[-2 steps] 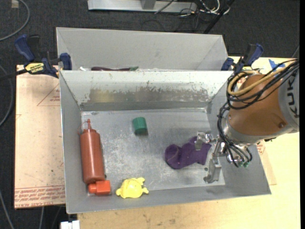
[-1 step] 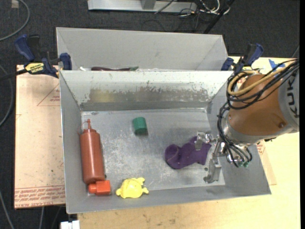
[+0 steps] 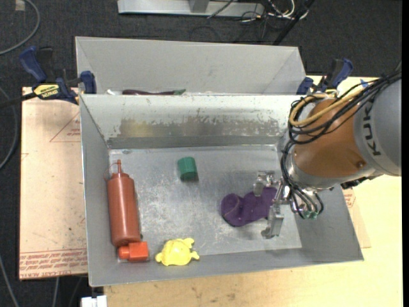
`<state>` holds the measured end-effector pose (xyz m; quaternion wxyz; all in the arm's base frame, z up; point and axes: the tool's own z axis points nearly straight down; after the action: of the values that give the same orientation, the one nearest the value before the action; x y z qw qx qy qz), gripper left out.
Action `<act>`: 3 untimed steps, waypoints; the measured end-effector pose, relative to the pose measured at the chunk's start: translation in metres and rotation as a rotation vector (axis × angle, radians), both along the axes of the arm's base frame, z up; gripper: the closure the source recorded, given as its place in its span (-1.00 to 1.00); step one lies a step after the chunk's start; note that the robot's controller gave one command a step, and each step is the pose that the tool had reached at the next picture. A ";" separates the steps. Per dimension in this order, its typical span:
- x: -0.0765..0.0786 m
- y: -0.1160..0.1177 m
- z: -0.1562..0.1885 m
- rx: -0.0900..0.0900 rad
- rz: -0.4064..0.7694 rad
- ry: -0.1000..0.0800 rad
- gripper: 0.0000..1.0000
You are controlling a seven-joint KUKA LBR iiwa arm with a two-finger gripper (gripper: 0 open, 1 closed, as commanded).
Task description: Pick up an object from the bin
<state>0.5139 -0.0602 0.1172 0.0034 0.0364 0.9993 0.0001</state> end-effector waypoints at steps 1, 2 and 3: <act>0.022 0.010 -0.025 0.001 0.002 0.007 -1.00; 0.015 0.018 -0.047 0.001 -0.061 -0.001 1.00; 0.015 0.018 -0.047 0.001 -0.062 -0.001 1.00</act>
Offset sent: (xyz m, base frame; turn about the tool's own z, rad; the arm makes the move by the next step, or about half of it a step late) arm 0.0144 0.0168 -0.0472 0.0638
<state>0.5288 -0.0426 0.0699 0.0040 0.0671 0.9977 0.0006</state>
